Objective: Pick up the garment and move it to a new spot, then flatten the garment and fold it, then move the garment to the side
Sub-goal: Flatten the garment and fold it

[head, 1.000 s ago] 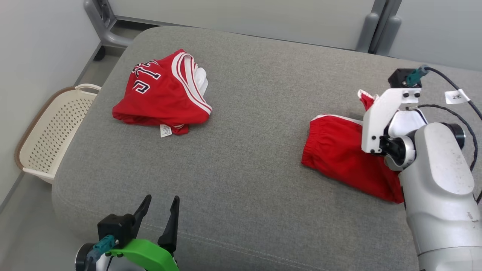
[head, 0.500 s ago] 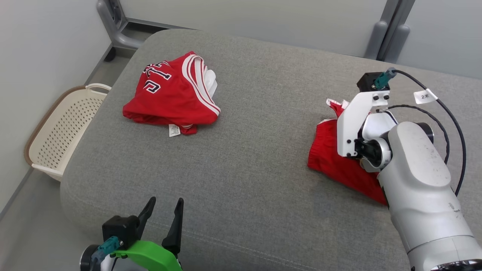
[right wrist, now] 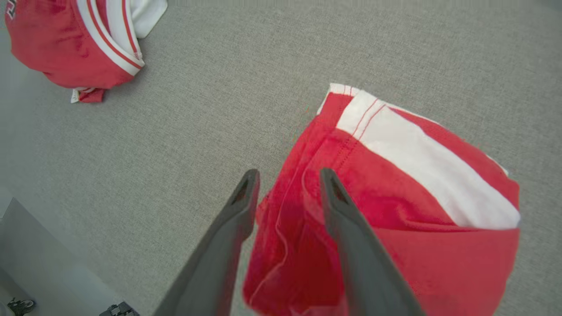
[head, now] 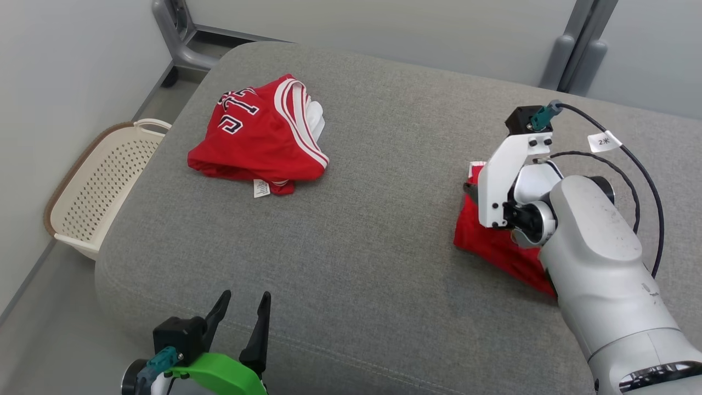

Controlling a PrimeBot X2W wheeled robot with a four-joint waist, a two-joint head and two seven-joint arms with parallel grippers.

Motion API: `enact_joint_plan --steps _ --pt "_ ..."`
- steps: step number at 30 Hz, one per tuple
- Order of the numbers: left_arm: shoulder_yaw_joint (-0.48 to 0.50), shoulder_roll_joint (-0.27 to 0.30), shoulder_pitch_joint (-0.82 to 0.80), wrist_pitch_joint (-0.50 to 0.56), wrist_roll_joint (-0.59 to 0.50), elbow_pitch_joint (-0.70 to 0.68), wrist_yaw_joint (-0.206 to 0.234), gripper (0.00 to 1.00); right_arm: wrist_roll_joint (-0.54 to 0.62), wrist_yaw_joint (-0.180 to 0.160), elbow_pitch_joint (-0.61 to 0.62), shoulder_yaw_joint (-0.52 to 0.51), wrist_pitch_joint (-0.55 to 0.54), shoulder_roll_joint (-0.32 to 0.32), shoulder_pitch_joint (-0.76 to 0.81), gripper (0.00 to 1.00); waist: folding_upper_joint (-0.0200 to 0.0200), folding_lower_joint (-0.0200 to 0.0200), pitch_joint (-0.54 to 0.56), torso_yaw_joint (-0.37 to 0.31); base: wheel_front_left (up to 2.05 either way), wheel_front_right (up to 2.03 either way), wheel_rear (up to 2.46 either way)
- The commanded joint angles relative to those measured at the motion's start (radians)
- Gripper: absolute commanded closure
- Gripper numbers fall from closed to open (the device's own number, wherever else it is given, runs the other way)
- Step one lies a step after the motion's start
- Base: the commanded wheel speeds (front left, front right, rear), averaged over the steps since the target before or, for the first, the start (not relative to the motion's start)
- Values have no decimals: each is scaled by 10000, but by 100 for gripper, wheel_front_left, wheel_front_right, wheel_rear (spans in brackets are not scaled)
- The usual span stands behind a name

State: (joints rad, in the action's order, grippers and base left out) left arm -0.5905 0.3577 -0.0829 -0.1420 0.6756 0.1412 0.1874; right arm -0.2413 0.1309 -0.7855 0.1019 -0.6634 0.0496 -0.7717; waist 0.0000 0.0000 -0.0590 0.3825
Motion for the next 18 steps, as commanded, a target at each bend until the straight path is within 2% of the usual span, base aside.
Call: enact_joint_plan --steps 1,5,12,18 --pt "-25 -36 -114 -32 27 70 -22 0 -40 -3 -104 18 243 29 -199 0 0 0 52 -22 0 0 0" --pt "-18 -1 21 -64 68 92 41 0 -58 -3 -242 -21 483 27 -356 0 0 0 193 -122 0 0 0" --pt "-34 95 206 -83 110 63 52 0 598 -3 -154 -385 767 53 -386 0 0 0 434 -350 0 0 0" --pt "-77 158 304 -42 140 -12 103 0 1481 -3 47 -861 866 514 142 0 0 0 616 -477 0 0 0"
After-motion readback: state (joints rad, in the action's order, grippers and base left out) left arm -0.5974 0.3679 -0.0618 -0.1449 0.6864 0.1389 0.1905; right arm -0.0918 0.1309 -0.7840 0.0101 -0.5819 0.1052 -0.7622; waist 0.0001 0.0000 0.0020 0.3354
